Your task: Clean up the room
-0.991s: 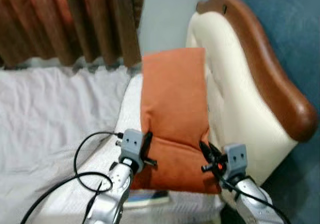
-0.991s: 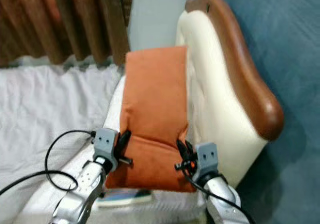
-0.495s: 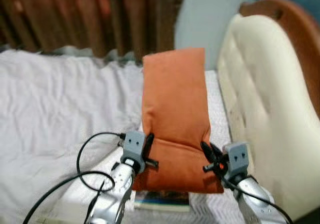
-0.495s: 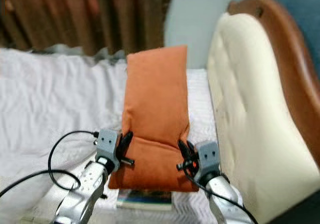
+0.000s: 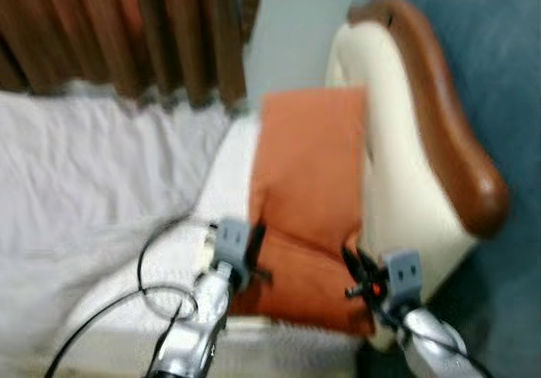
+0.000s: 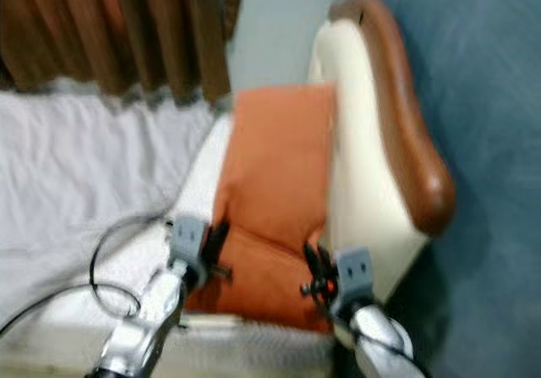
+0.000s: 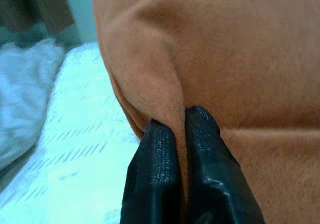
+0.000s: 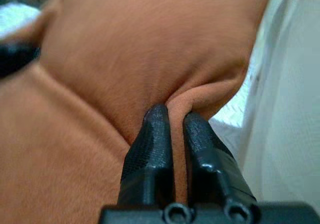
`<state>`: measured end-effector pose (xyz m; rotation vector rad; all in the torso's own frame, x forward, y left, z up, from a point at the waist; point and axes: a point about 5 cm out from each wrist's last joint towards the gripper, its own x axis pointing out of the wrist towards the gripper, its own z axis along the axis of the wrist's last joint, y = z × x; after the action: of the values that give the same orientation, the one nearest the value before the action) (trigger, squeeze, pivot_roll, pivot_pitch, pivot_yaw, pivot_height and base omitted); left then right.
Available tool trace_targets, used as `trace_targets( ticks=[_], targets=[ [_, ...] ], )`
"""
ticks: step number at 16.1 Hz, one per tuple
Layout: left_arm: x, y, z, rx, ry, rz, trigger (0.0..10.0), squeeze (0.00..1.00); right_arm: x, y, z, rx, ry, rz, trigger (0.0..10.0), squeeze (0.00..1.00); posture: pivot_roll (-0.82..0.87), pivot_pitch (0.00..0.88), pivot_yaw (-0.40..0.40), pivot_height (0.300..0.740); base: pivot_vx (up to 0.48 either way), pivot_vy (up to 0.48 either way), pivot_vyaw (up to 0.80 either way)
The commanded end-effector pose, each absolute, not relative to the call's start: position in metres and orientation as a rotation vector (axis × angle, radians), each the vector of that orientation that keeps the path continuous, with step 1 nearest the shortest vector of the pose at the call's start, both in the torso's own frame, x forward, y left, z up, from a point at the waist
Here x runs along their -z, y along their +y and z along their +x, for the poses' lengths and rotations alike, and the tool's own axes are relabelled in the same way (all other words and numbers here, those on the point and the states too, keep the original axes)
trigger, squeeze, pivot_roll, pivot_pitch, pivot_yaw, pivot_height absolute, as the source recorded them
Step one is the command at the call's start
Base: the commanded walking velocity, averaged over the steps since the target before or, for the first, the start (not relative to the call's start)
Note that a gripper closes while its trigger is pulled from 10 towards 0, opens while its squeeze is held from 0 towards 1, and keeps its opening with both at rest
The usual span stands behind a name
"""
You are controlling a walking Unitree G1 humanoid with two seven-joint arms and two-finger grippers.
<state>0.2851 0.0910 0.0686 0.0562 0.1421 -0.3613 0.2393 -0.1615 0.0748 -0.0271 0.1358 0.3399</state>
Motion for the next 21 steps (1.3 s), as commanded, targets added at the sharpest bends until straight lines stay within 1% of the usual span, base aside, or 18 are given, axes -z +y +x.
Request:
trace_targets(
  ticks=[1, 4, 5, 8, 10, 12, 14, 15, 17, 18, 19, 20, 21],
  targets=[
    [-0.083, 0.128, 0.304, 0.187, 0.08, 0.072, 10.0, 0.0, -0.073, -0.187, 0.24, -0.249, 0.169, -0.101, 10.0, 0.0, -0.13, 0.047, -0.001, 0.74, 0.0, 0.0, 0.0],
    [-0.073, 0.132, 0.315, 0.191, 0.139, 0.105, 10.0, 0.0, -0.069, -0.181, 0.246, -0.263, 0.195, -0.11, 10.0, 0.0, -0.13, 0.059, 0.003, 0.74, 0.0, 0.0, 0.0],
    [-0.077, 0.136, 0.322, 0.168, 0.133, 0.11, 10.0, 0.0, -0.072, -0.179, 0.249, -0.27, 0.185, -0.114, 10.0, 0.0, -0.14, 0.063, 0.005, 0.74, 0.0, 0.0, 0.0],
    [-0.078, 0.137, 0.326, 0.174, 0.116, 0.127, 10.0, 0.0, -0.074, -0.179, 0.251, -0.253, 0.17, -0.109, 10.0, 0.0, -0.14, 0.088, 0.007, 0.74, 0.0, 0.0, 0.0],
    [-0.076, 0.139, 0.333, 0.181, 0.13, 0.18, 10.0, 0.0, -0.071, -0.176, 0.261, -0.226, 0.164, -0.112, 10.0, 0.0, -0.14, 0.132, 0.019, 0.74, 0.0, 0.0, 0.0],
    [-0.08, 0.14, 0.337, 0.206, 0.136, 0.194, 10.0, 0.0, -0.079, -0.175, 0.264, -0.215, 0.149, -0.101, 10.0, 0.0, -0.15, 0.15, 0.024, 0.74, 0.0, 0.0, 0.0],
    [-0.094, 0.136, 0.312, 0.238, 0.013, 0.175, 10.0, 0.0, -0.102, -0.179, 0.242, -0.165, 0.063, -0.044, 10.0, 0.0, -0.15, 0.141, 0.027, 0.74, 0.0, 0.0, 0.0],
    [-0.111, 0.134, 0.293, 0.237, -0.067, 0.151, 10.0, 0.0, -0.114, -0.18, 0.226, -0.145, 0.018, -0.027, 10.0, 0.0, -0.15, 0.12, 0.027, 0.74, 0.0, 0.0, 0.0],
    [-0.128, 0.132, 0.269, 0.226, -0.142, 0.136, 10.0, 0.0, -0.124, -0.182, 0.208, -0.123, -0.018, -0.034, 10.0, 0.0, -0.14, 0.102, 0.031, 0.74, 0.0, 0.0, 0.0],
    [-0.138, 0.131, 0.245, 0.215, -0.162, 0.135, 10.0, 0.0, -0.131, -0.189, 0.189, -0.1, -0.024, -0.037, 10.0, 0.0, -0.14, 0.088, 0.035, 0.74, 0.0, 0.0, 0.0],
    [-0.137, 0.133, 0.233, 0.206, -0.141, 0.142, 10.0, 0.0, -0.132, -0.194, 0.18, -0.09, -0.006, -0.037, 10.0, 0.0, -0.15, 0.08, 0.034, 0.74, 0.0, 0.0, 0.0],
    [-0.135, 0.134, 0.23, 0.197, -0.126, 0.136, 10.0, 0.0, -0.131, -0.195, 0.178, -0.092, 0.009, -0.04, 10.0, 0.0, -0.15, 0.073, 0.032, 0.74, 0.0, 0.0, 0.0],
    [-0.129, 0.132, 0.233, 0.213, -0.095, 0.112, 10.0, 0.0, -0.124, -0.194, 0.183, -0.099, 0.03, -0.04, 10.0, 0.0, -0.14, 0.06, 0.028, 0.74, 0.0, 0.0, 0.0]
  ],
)
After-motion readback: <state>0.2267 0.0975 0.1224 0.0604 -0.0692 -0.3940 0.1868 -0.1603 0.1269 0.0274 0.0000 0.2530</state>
